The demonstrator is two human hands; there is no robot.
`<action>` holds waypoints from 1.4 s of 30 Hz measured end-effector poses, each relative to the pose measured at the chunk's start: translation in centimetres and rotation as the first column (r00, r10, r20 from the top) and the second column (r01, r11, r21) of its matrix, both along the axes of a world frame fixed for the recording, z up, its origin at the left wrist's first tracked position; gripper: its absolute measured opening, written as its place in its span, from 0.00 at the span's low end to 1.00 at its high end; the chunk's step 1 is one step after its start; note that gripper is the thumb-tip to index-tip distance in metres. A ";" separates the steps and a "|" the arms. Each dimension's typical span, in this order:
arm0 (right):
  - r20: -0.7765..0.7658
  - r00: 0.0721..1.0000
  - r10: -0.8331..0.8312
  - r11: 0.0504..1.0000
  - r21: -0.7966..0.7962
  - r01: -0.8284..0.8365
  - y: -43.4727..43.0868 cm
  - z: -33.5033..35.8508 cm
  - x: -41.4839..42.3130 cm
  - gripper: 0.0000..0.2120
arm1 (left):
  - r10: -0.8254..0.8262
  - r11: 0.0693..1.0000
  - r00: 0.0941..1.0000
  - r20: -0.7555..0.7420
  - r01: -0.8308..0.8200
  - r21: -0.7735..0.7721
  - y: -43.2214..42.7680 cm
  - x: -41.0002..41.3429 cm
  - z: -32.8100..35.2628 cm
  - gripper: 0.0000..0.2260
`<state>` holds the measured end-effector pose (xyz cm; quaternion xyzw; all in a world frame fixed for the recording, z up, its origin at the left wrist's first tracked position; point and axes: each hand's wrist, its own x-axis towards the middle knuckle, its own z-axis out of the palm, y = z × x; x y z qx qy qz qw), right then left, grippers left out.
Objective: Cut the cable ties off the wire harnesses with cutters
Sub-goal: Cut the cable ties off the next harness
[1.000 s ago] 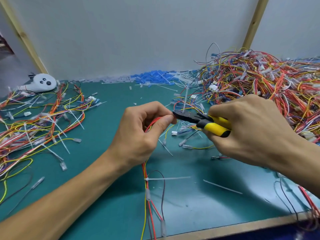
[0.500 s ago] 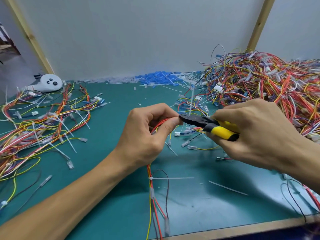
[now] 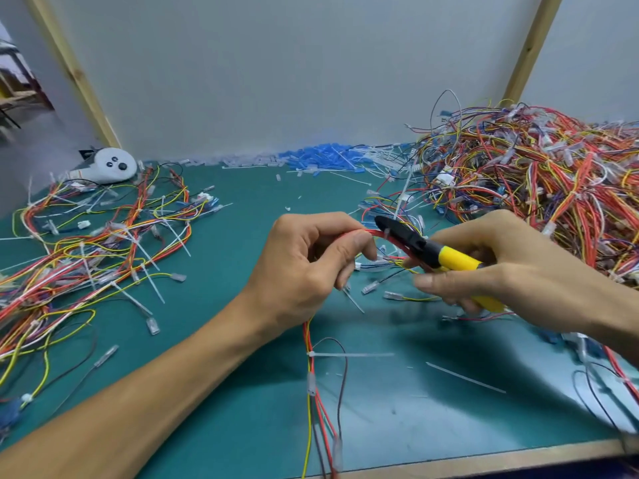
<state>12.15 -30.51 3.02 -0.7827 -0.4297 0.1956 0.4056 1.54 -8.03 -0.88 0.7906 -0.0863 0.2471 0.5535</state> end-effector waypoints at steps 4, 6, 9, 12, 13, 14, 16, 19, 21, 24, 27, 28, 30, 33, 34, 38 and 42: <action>0.180 0.982 -0.055 0.998 -0.025 0.061 -0.1 -0.2 0.2 0.16 | 0.033 0.999 0.999 0.014 -0.033 0.005 -0.1 0.0 0.0 0.10; 0.503 0.858 -0.104 0.987 -0.057 0.153 -0.1 -0.3 0.1 0.16 | 0.042 0.999 0.999 0.013 -0.042 0.019 -0.2 0.0 0.0 0.10; 0.683 0.718 -0.134 0.970 -0.056 0.235 -0.3 0.0 -0.4 0.26 | 0.046 0.998 0.999 0.019 -0.046 0.030 -0.4 0.0 -0.1 0.10; 0.767 0.625 -0.146 0.971 -0.010 0.239 -0.4 -0.1 -0.7 0.13 | 0.050 0.996 0.998 0.037 -0.053 0.069 -0.7 -0.2 -0.1 0.10; 0.783 0.601 -0.157 0.971 0.012 0.238 -0.4 -0.1 -0.7 0.10 | 0.051 0.996 0.998 0.043 -0.054 0.077 -0.7 -0.2 0.0 0.10; 0.789 0.592 -0.161 0.970 0.015 0.244 -0.4 0.0 -0.8 0.11 | 0.054 0.995 0.997 0.051 -0.058 0.083 -0.7 -0.2 0.0 0.10; 0.806 0.572 -0.152 0.971 0.013 0.241 -0.3 0.2 -1.1 0.11 | 0.066 0.993 0.995 0.069 -0.072 0.094 -0.5 -0.3 0.1 0.10; 0.820 0.558 -0.128 0.970 -0.013 0.242 -0.3 0.3 -1.3 0.11 | 0.074 0.989 0.994 0.074 -0.083 0.121 -0.5 -0.5 0.2 0.10; 0.821 0.555 -0.134 0.966 -0.015 0.256 -0.5 0.4 -1.2 0.14 | 0.075 0.987 0.995 0.065 -0.083 0.137 -0.6 -0.5 0.2 0.10; 0.819 0.568 -0.079 0.968 -0.072 0.239 -0.4 0.5 -1.2 0.11 | 0.076 0.988 0.995 0.061 -0.083 0.132 -0.6 -0.4 0.2 0.10; 0.790 0.604 -0.105 0.973 -0.045 0.228 -0.3 0.4 -1.3 0.14 | 0.072 0.987 0.996 0.060 -0.080 0.143 -0.6 -0.5 0.1 0.10; 0.782 0.613 -0.111 0.974 -0.038 0.225 -0.3 0.3 -1.4 0.14 | 0.071 0.986 0.996 0.061 -0.079 0.144 -0.6 -0.5 0.1 0.10; 0.771 0.632 -0.083 0.976 -0.066 0.208 -0.2 0.2 -1.5 0.12 | 0.073 0.987 0.995 0.063 -0.081 0.141 -0.7 -0.6 0.2 0.10; 0.773 0.625 -0.110 0.973 -0.045 0.227 -0.1 0.2 -1.3 0.15 | 0.074 0.986 0.996 0.057 -0.081 0.143 -0.6 -0.5 0.3 0.10; 0.778 0.617 -0.122 0.971 -0.036 0.238 0.0 0.3 -1.4 0.15 | 0.073 0.987 0.996 0.056 -0.080 0.141 -0.6 -0.5 0.2 0.10; 0.761 0.644 -0.083 0.976 -0.070 0.209 0.0 0.2 -1.3 0.14 | 0.083 0.984 0.995 0.054 -0.090 0.151 -0.7 -0.6 0.2 0.09; 0.774 0.629 -0.067 0.978 -0.073 0.195 -0.3 0.3 -1.2 0.15 | 0.074 0.986 0.996 0.052 -0.081 0.149 -0.8 -0.6 0.2 0.09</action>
